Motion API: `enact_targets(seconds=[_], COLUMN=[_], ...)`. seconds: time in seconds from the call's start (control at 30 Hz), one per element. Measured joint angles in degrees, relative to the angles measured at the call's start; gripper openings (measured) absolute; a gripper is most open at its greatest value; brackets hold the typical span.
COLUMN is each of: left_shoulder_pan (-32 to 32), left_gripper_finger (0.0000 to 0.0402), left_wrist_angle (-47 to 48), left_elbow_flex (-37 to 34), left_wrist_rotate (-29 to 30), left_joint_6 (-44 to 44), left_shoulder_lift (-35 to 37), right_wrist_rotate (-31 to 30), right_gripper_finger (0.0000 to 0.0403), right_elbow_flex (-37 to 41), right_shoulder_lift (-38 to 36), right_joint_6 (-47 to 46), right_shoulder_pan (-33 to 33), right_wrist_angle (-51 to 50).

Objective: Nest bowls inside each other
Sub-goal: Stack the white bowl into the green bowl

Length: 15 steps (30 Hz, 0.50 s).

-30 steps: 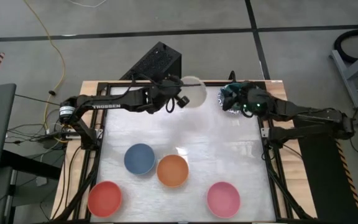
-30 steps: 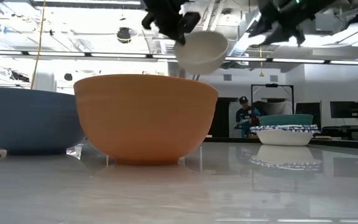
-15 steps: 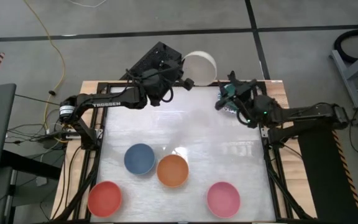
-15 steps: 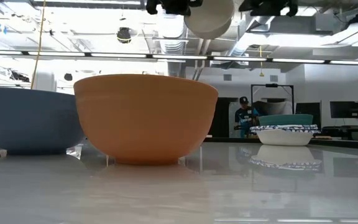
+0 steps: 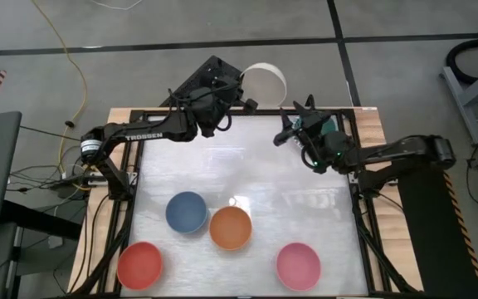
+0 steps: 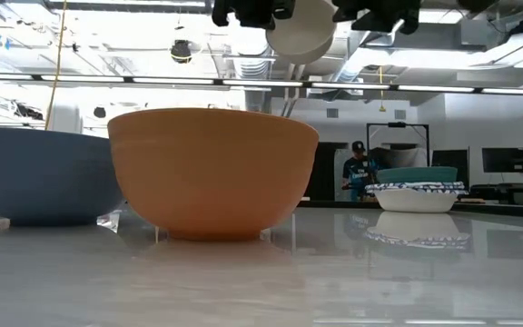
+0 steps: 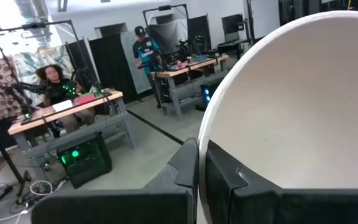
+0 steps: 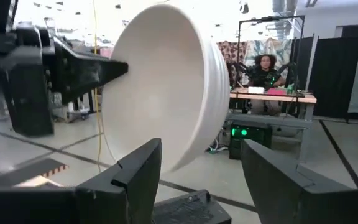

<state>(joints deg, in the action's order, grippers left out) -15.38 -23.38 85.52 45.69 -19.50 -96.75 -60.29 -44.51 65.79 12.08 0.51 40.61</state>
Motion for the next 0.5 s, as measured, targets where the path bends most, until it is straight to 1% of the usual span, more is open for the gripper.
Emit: enact_targets(seconds=[0.13, 0.33, 0.5], left_shoulder_pan=[0.00, 0.15, 0.17], left_gripper_finger=[0.0000, 0.0000, 0.0000], left_wrist_angle=[0.03, 0.28, 0.28], left_elbow_flex=[-0.27, -0.28, -0.28], left_wrist_rotate=[-0.35, -1.49, -1.79], left_joint_6=[-0.05, 0.63, 1.13], left_shoulder_lift=[0.00, 0.00, 0.00], right_wrist_rotate=[0.12, 0.05, 0.97], right_gripper_finger=[0.0240, 0.0240, 0.0240], right_elbow_flex=[0.00, 0.00, 0.00], right_shoulder_lift=[0.67, 1.10, 1.08], right_joint_6=[-0.03, -0.34, -3.94], right_shoulder_pan=[0.27, 3.22, 5.73], right_wrist_angle=[2.92, 4.66, 4.43])
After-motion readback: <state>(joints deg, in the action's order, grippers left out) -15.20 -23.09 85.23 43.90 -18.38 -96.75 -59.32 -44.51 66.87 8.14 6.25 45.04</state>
